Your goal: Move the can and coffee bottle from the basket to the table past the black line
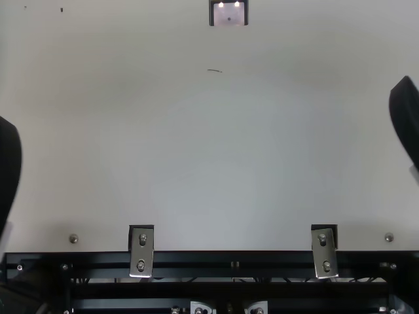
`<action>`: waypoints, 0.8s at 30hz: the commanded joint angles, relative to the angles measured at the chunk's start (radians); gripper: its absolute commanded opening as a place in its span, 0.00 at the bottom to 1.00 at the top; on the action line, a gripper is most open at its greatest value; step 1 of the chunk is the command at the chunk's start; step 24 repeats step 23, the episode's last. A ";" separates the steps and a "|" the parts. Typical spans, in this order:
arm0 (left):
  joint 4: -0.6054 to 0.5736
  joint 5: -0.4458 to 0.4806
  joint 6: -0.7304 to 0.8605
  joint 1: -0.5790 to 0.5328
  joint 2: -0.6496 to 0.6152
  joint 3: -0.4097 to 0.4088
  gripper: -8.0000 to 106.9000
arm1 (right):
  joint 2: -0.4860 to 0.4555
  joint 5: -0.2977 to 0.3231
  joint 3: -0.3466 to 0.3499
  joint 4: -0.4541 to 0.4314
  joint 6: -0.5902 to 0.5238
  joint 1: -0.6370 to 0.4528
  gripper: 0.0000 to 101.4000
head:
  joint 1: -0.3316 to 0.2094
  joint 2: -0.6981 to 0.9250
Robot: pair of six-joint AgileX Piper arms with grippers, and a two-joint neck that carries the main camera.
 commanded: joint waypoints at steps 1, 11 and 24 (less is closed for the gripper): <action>-0.021 -0.004 0.016 0.014 -0.033 0.064 0.85 | -0.013 -0.031 0.032 0.004 -0.023 0.016 1.00 | -0.020 0.013; -0.037 -0.009 0.064 0.047 -0.061 0.135 0.85 | -0.025 -0.057 0.065 0.010 -0.046 0.029 1.00 | -0.020 0.013; -0.037 -0.008 0.063 0.047 -0.061 0.135 0.85 | -0.025 -0.059 0.065 0.010 -0.046 0.029 1.00 | -0.020 0.013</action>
